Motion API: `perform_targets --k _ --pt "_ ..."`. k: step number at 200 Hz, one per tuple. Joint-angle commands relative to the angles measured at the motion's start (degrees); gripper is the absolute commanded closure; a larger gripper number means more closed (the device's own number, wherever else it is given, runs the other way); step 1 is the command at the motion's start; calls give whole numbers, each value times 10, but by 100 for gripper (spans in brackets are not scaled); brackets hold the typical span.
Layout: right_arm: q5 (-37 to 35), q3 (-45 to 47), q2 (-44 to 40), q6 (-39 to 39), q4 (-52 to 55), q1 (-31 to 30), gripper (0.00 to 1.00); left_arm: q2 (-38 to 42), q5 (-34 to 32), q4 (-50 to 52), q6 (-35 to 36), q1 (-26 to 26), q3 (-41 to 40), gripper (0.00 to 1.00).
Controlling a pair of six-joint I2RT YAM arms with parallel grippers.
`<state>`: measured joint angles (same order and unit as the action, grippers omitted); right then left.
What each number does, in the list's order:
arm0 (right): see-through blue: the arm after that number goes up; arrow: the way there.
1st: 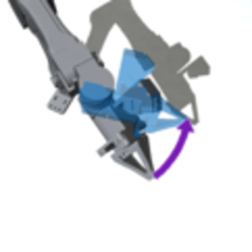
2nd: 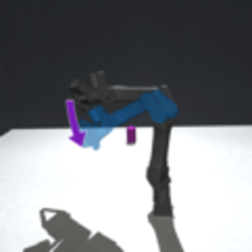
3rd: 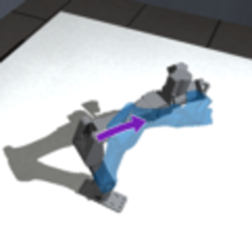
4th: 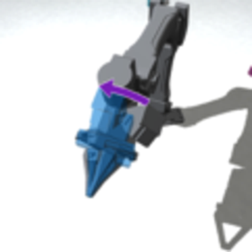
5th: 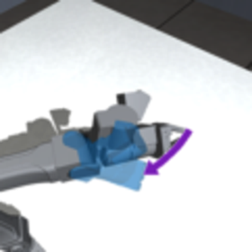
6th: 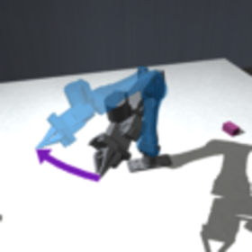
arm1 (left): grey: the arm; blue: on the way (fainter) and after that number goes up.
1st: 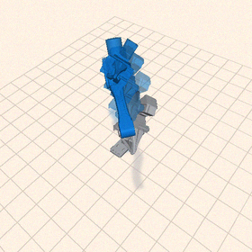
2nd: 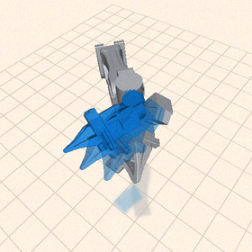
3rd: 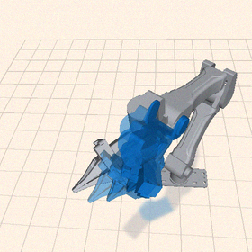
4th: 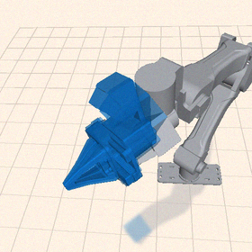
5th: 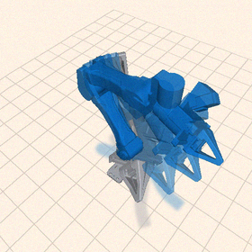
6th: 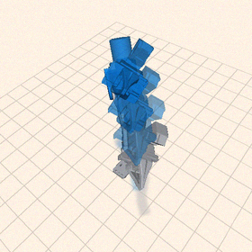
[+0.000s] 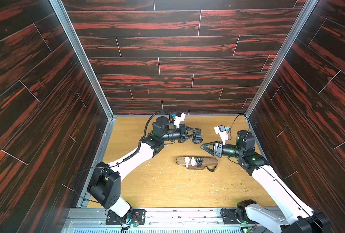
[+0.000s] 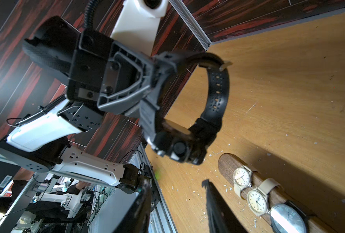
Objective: Place watch on stand
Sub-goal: Pick up the watch at the center of the board.
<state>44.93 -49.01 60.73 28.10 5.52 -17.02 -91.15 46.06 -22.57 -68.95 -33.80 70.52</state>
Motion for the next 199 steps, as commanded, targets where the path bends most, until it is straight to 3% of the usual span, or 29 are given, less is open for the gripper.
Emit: perform_targets --k 1,199 --pt "9 -26 9 -15 -9 7 53 2 6 -28 -1 2 16 100" --pt "73 -41 54 58 -124 8 49 -22 15 -74 -48 3 29 100"
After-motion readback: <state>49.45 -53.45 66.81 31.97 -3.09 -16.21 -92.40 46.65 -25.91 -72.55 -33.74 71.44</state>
